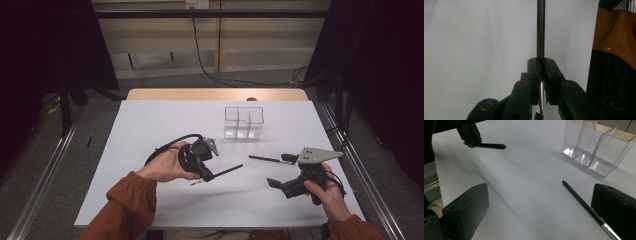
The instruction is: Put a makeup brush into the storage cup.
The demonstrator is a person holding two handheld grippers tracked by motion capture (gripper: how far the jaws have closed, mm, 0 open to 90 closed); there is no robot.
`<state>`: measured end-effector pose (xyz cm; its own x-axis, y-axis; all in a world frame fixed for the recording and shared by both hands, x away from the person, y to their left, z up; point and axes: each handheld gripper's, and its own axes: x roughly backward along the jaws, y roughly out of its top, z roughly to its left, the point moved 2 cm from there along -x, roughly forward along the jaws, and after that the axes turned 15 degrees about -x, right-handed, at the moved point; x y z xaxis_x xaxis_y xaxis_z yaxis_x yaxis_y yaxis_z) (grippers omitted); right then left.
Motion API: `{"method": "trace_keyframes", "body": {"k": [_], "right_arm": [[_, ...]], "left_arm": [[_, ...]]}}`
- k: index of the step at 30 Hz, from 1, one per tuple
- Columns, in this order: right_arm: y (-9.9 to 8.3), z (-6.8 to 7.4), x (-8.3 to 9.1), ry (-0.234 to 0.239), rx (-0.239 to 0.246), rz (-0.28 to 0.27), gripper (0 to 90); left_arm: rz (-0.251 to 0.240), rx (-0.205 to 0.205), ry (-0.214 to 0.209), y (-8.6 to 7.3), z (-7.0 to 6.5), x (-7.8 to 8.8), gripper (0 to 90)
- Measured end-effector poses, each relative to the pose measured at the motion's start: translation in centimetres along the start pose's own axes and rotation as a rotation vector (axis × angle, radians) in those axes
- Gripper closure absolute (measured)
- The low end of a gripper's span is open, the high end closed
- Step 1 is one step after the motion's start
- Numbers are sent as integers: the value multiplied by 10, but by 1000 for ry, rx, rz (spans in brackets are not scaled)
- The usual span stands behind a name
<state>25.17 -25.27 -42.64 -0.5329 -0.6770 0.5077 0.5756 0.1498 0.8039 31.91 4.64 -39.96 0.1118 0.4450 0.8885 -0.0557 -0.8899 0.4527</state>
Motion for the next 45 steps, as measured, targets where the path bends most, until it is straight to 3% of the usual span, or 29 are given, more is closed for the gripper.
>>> {"method": "trace_keyframes", "body": {"k": [5,13,25,30,35,42,43,45], "right_arm": [[17,5,-6,117,-5,121,18],[34,14,-23,140,63,214,22],[52,30,-46,215,147,420,29],[58,33,-57,211,215,501,34],[61,37,-65,245,262,565,29],[69,44,-73,218,303,660,75],[70,44,-74,219,310,669,94],[72,45,-77,227,324,697,176]], "left_arm": [[7,-10,-6,1,-1,-1,843],[15,-20,-9,2,-2,-2,844],[37,-28,-6,7,-3,-6,844],[54,-37,-11,10,-4,-13,844],[56,-43,-26,13,-5,-11,843],[83,-70,-27,13,-4,-9,843],[70,-49,-27,13,-6,-10,843],[72,-51,-21,14,-6,-12,843]]}}
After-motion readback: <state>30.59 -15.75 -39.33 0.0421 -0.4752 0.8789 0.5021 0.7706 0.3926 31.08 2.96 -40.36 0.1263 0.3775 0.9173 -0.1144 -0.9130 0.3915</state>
